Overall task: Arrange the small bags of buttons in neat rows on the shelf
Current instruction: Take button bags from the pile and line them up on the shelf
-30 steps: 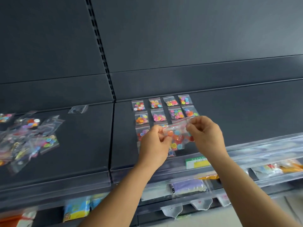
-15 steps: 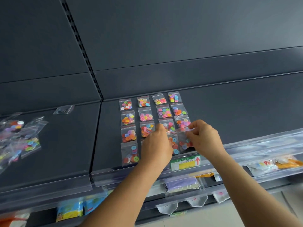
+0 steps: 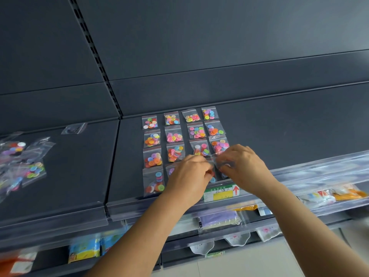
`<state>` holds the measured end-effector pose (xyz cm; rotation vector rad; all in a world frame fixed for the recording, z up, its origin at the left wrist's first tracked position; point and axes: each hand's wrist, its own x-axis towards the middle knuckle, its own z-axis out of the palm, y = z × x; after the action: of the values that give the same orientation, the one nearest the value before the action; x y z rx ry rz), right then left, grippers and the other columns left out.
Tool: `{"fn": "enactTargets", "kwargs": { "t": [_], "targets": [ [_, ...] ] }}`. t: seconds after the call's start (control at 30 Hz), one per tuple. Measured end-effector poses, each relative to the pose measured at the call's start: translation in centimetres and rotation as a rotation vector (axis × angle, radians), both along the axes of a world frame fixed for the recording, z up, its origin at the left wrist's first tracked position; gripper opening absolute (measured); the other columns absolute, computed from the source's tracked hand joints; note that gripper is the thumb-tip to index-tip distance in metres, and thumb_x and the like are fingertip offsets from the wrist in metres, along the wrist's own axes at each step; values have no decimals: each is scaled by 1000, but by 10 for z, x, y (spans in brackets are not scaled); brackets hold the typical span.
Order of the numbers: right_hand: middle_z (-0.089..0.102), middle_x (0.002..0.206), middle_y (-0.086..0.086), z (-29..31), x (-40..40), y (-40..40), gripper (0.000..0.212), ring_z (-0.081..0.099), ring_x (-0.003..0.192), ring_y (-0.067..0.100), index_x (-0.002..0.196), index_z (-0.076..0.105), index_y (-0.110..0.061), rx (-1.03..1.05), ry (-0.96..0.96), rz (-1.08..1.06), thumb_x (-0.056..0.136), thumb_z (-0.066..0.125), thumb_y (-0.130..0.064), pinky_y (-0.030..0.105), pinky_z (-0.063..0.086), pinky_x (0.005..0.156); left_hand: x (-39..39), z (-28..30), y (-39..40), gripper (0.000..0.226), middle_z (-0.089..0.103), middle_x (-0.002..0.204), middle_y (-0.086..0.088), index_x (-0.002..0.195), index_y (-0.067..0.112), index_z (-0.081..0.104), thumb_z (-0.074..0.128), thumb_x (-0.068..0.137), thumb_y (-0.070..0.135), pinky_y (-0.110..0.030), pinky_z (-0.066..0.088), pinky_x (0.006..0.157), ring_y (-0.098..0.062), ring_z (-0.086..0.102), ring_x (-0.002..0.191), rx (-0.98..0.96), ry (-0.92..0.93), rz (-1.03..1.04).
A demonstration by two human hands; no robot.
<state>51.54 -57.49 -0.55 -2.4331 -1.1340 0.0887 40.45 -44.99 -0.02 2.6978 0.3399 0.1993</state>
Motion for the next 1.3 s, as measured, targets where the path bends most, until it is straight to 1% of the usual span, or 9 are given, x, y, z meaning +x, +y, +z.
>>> {"fn": "enactTargets", "kwargs": {
  "t": [0.1,0.23,0.5,0.6,0.73,0.83,0.93,1.1,1.3],
  "targets": [
    [62,106,1,1,-2,-2,15,55,96,21,97,74,-22,-13,9,-4,87,62,-19,29,48,76,-1,-3,-2,26,59,122,2,116,14,68,54,95,20,-34,43,94,-19,51,113,-51,15,23],
    [61,99,2,1,-3,-5,14,57,90,21,91,75,-21,-21,12,-55,87,62,-23,26,47,68,2,-3,-4,25,60,119,2,113,14,69,56,94,23,-36,46,91,-19,51,110,-54,11,50],
    [59,99,3,-1,-6,-8,14,56,93,23,93,73,-21,-29,21,-101,88,61,-27,27,46,69,3,-1,-7,25,60,118,1,113,15,69,57,94,24,-37,47,89,-19,51,108,-30,14,60],
    [58,111,3,2,-9,-7,23,53,103,22,108,68,-22,-60,5,-105,90,57,-32,29,46,76,0,1,-9,27,58,121,1,116,13,66,54,95,26,-37,46,91,-19,49,112,-23,22,64],
    [51,129,1,10,-17,-2,45,47,116,24,132,52,-24,-104,-89,-52,91,53,-42,33,42,91,-8,7,-6,42,49,138,3,136,17,50,53,96,30,-33,35,105,-18,40,127,60,6,72],
    [39,145,-4,15,-28,12,56,35,132,22,141,37,-29,-158,-141,30,91,46,-51,36,31,105,-23,12,5,52,42,145,3,144,19,38,51,96,33,-30,25,110,-17,33,134,135,14,106],
    [29,151,-9,20,-43,33,59,22,140,17,146,25,-32,-186,-155,119,93,42,-52,36,19,112,-45,16,23,55,37,148,5,146,21,34,52,95,34,-29,21,112,-16,29,137,157,8,173],
    [28,152,-9,29,-77,86,61,22,141,17,146,22,-31,-169,-160,270,93,42,-52,38,16,114,-94,21,68,55,35,148,6,145,25,34,51,95,38,-28,21,112,-15,30,136,171,2,335],
    [32,149,-9,32,-137,169,59,23,140,15,145,29,-27,-98,-154,433,93,43,-51,32,12,114,-166,24,133,55,36,149,5,146,23,33,49,96,39,-26,21,112,-14,30,137,167,-12,503]
  ]
}}
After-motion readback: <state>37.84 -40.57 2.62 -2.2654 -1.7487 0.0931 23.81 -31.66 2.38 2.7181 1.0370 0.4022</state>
